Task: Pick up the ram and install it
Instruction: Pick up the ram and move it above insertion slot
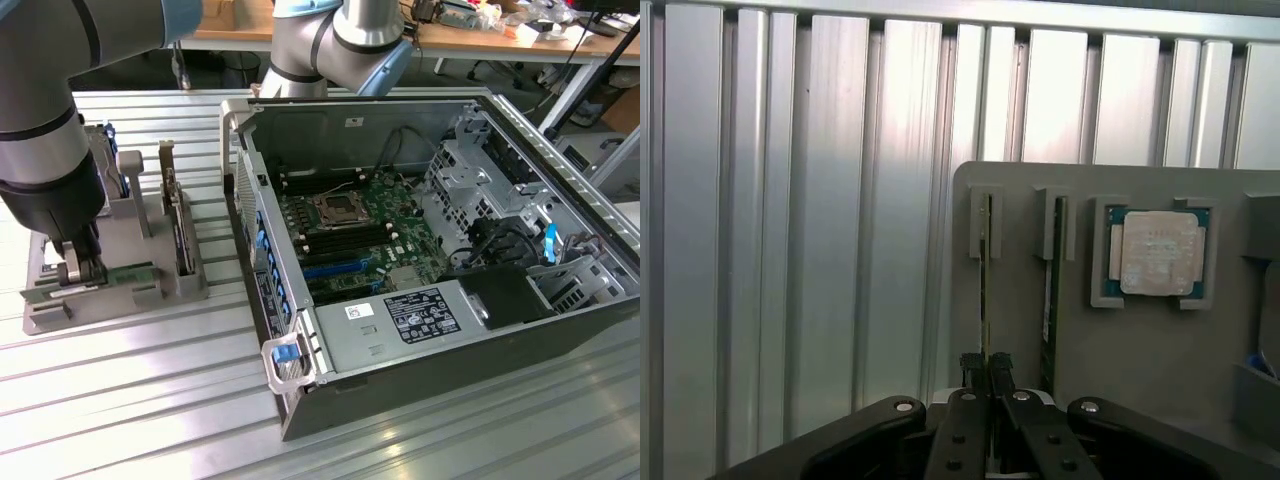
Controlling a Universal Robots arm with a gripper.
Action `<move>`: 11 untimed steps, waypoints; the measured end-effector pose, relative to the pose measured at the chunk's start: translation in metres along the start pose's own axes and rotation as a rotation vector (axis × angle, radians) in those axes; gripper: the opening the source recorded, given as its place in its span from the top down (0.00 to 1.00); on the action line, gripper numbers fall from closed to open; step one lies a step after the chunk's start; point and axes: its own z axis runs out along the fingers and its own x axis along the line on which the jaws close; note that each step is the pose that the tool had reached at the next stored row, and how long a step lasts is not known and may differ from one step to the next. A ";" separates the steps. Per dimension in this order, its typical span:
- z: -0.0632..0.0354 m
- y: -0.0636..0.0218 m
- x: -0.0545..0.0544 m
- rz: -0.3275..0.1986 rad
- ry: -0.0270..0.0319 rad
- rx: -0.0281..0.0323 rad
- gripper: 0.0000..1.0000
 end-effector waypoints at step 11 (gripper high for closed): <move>-0.0110 0.0000 0.000 0.000 -0.0003 0.0001 0.88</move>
